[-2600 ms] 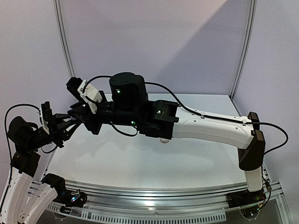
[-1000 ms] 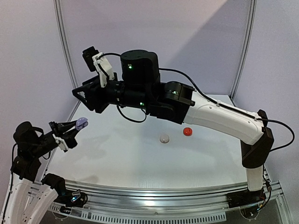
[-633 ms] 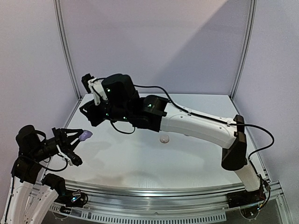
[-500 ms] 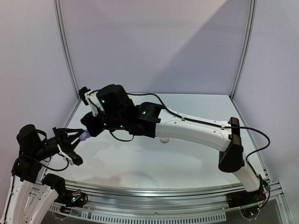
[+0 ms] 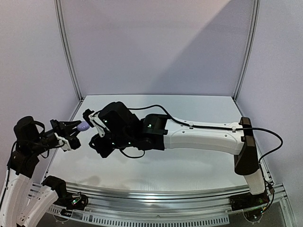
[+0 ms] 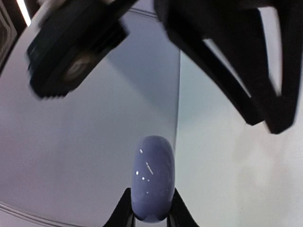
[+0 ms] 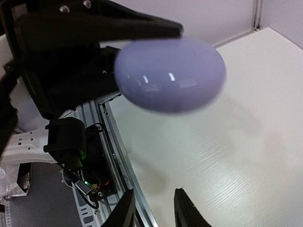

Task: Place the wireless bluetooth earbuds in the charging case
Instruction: Close the charging case with the earbuds, then place the charging case with the earbuds at the corner of the board.

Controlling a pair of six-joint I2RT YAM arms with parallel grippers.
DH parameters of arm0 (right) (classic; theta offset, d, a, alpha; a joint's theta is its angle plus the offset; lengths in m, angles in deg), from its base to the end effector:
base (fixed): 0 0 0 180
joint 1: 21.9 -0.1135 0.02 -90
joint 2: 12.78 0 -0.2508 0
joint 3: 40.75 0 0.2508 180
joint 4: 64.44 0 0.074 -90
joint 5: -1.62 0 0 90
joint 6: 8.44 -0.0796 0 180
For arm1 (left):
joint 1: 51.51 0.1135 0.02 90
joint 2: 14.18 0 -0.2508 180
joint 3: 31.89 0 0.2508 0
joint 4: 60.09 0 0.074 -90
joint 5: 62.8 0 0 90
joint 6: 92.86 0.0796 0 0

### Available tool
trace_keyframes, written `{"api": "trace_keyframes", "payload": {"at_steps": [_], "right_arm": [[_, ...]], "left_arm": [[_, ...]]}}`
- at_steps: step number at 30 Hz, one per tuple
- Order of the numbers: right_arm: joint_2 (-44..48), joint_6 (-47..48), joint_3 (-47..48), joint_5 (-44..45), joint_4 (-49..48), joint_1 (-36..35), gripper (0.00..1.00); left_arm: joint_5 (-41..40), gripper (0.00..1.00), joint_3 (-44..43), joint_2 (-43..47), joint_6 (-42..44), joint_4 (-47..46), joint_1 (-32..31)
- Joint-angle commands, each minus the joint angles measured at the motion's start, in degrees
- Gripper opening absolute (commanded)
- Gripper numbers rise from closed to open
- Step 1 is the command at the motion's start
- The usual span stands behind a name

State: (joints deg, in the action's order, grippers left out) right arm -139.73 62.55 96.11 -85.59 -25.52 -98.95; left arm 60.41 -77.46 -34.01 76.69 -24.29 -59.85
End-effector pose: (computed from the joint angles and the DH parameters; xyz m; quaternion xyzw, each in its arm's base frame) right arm 0.1275 0.5372 0.2826 -0.4071 0.7593 0.3632 0.3549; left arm 0.1405 -0.0647 0.2829 0.6418 0.4014 0.1803 0.6280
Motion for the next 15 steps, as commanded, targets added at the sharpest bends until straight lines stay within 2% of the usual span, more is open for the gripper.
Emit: {"api": "trace_keyframes", "payload": {"at_steps": [1, 2, 3, 4, 7, 10, 13, 15], "right_arm": [[11.56, -8.50, -11.62, 2.79, -4.57, 5.44, 0.42], [14.37, -11.32, -15.29, 4.41, -4.78, 7.09, 0.59], [16.28, -13.36, -18.66, 6.14, -4.00, 8.93, 0.88], [19.41, -16.75, -21.45, 7.94, -2.45, 10.60, 0.97], [24.69, -25.03, -28.27, 10.45, 5.44, 16.53, 0.99], [30.17, -31.72, -36.05, 10.10, 13.35, 23.45, 0.99], [35.84, -37.46, -43.92, 7.25, 16.76, 30.05, 0.99], [39.67, -38.85, -48.53, 7.34, 17.28, 33.81, 0.99]], "left_arm": [[0.60, 0.00, -5.94, -14.38, -22.14, 7.89, 0.35], [2.18, 0.00, -8.81, -19.99, -26.22, 11.26, 0.43], [4.18, 0.00, -12.27, -25.87, -30.05, 15.08, 0.47], [6.18, 0.00, -15.43, -32.03, -33.35, 19.60, 0.44], [13.77, 0.00, -24.49, -49.55, -46.85, 27.32, 0.54], [28.52, 0.00, -28.62, -61.96, -62.16, 32.44, 0.46], [38.44, 0.00, -25.60, -71.04, -77.57, 26.90, 0.31], [35.92, 0.00, -22.37, -72.18, -84.86, 18.31, 0.38]]}}
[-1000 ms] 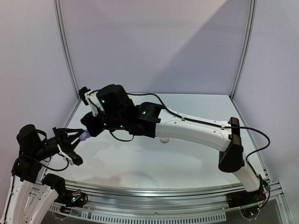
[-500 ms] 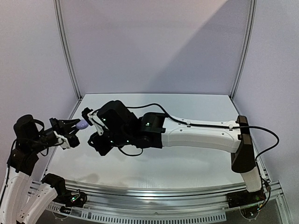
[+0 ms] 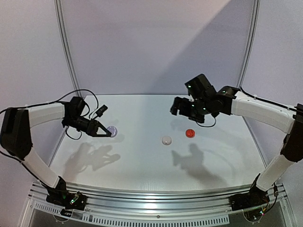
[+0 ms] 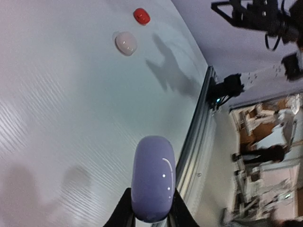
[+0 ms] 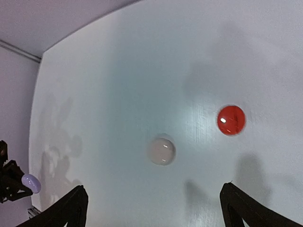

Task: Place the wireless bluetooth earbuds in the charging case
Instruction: Place the charging case with the earbuds at the corner of the board.

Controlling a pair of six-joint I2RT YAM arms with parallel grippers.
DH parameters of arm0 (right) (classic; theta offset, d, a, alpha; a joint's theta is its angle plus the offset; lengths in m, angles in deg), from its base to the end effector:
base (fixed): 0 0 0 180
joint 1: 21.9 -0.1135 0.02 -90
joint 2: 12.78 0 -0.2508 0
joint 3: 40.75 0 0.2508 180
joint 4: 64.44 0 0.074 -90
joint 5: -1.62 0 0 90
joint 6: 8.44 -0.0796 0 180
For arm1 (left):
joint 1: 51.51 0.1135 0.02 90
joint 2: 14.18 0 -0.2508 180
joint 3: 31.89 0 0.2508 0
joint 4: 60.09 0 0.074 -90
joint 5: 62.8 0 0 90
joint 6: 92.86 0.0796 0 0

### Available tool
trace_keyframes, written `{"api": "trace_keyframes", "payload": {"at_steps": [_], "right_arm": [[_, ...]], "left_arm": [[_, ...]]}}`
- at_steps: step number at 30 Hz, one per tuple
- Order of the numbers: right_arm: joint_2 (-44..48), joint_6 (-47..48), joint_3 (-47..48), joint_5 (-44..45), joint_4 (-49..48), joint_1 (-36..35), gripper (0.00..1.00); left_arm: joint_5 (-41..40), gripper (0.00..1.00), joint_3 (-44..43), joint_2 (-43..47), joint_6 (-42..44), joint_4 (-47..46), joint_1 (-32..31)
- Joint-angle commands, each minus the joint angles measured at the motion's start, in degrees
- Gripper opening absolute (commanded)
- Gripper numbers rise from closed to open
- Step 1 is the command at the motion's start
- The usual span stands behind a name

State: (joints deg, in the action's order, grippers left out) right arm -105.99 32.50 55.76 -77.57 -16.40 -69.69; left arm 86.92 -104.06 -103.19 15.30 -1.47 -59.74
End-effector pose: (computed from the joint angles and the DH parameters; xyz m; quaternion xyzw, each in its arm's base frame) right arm 0.2748 0.2807 0.2712 0.0464 0.9184 0.2289 0.3192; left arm 0.2716 -0.1087 0.1811 0.2577 0.8232 -0.4825 0.1521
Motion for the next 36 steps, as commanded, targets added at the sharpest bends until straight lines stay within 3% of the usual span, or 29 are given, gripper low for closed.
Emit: {"api": "trace_keyframes", "payload": {"at_steps": [1, 6, 12, 15, 19, 20, 29, 36], "right_arm": [[7.90, -8.52, -10.51, -0.18, 7.63, 5.74, 0.99], [17.87, -9.23, -21.33, -0.23, 2.59, 10.70, 0.99], [23.88, -10.56, -27.14, 0.64, 1.32, 11.49, 0.99], [24.95, -11.23, -27.82, 0.82, 2.18, 11.44, 0.99], [24.26, -13.79, -27.48, 1.95, 5.29, 11.57, 0.99], [23.54, -14.17, -27.19, 2.00, 5.75, 11.58, 0.99], [19.40, -15.37, -21.04, 5.52, 10.52, 12.41, 0.99], [15.81, -10.21, -16.34, 5.40, 11.96, 15.34, 0.99]], "left_arm": [[6.54, 0.00, 5.60, -2.91, -26.58, -8.42, 0.31], [3.93, 0.01, 12.91, -8.56, -40.96, -29.93, 0.50], [2.16, 0.10, 15.87, -18.39, -45.34, -39.61, 0.48], [1.57, 0.35, 16.76, -19.64, -46.19, -40.63, 0.42], [-2.84, 0.91, 17.46, -17.27, -45.25, -37.74, 0.41], [-5.09, 0.98, 17.76, -15.70, -44.72, -36.23, 0.46], [-29.05, 0.99, 17.19, 8.01, -45.51, -13.91, 1.13], [-33.57, 0.99, 14.29, 22.16, -46.87, -2.58, 2.02]]}}
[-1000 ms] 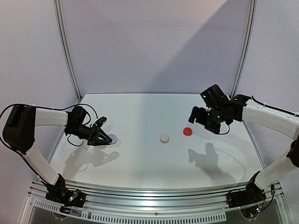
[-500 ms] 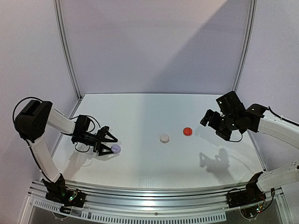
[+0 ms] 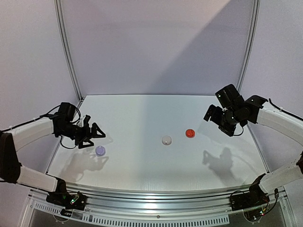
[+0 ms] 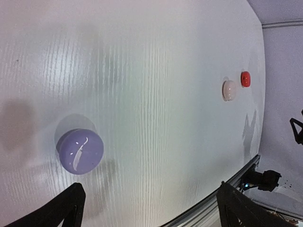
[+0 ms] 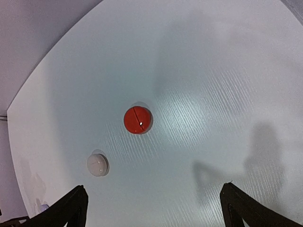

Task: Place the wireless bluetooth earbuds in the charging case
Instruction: Place the charging case with the earbuds at the corner of the board, then reset both arms

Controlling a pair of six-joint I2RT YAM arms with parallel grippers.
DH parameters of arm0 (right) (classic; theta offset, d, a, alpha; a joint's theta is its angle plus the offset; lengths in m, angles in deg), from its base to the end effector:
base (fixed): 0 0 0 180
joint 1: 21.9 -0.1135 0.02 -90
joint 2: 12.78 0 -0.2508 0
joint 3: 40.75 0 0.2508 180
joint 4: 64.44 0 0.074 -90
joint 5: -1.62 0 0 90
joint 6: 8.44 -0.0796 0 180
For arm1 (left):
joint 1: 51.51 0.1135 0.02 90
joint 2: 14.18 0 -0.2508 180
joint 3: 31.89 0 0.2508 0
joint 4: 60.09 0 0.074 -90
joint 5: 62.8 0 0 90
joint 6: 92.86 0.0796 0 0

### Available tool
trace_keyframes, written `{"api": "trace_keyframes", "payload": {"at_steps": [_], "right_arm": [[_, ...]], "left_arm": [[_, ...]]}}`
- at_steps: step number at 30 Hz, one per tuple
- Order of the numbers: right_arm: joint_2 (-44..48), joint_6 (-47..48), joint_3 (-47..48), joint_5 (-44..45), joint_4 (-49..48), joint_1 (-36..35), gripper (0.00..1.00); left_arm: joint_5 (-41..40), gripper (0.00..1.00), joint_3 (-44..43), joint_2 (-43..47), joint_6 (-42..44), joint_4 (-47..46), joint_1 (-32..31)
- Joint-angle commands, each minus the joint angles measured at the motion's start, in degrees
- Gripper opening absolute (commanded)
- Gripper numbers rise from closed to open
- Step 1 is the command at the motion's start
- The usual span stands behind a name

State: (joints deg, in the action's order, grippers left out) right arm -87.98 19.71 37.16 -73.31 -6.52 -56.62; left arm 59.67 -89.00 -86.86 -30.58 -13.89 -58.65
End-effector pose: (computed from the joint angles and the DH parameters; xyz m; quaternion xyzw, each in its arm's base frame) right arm 0.2522 0.1496 0.2439 0.2600 0.9104 0.1380 0.2906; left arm 0.2464 -0.0739 0.1612 -0.0992 0.9283 -0.3288 0.1422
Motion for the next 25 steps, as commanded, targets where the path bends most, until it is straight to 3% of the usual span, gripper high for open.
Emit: {"api": "trace_keyframes", "payload": {"at_steps": [1, 6, 10, 14, 19, 25], "right_arm": [[-2.74, 3.04, 2.50, 0.59, 1.81, 3.03, 0.99], [-3.68, 5.02, 3.67, 1.13, 1.30, 5.55, 0.99], [-2.65, 7.56, 2.87, 4.90, -0.21, 7.59, 0.99], [-1.68, 13.41, -0.22, 11.81, -4.21, 10.42, 0.99], [0.41, 19.75, -4.93, 24.78, -10.83, 11.19, 0.99], [6.12, 25.71, -10.95, 26.95, -19.89, 11.19, 0.99]], "left_arm": [[-7.16, 0.99, -0.86, 8.19, -0.97, 10.37, 1.09], [-13.68, 0.99, -2.85, 20.63, 4.43, 7.13, 2.91], [-19.84, 0.99, -1.15, 29.16, 16.56, -9.24, 3.83], [-16.07, 0.99, 3.54, 30.84, 25.27, -21.42, 5.20], [-31.43, 0.99, 13.99, 29.68, 24.28, -33.85, 6.83], [-29.53, 0.99, 21.35, 30.44, 22.00, -38.77, 10.28]]}}
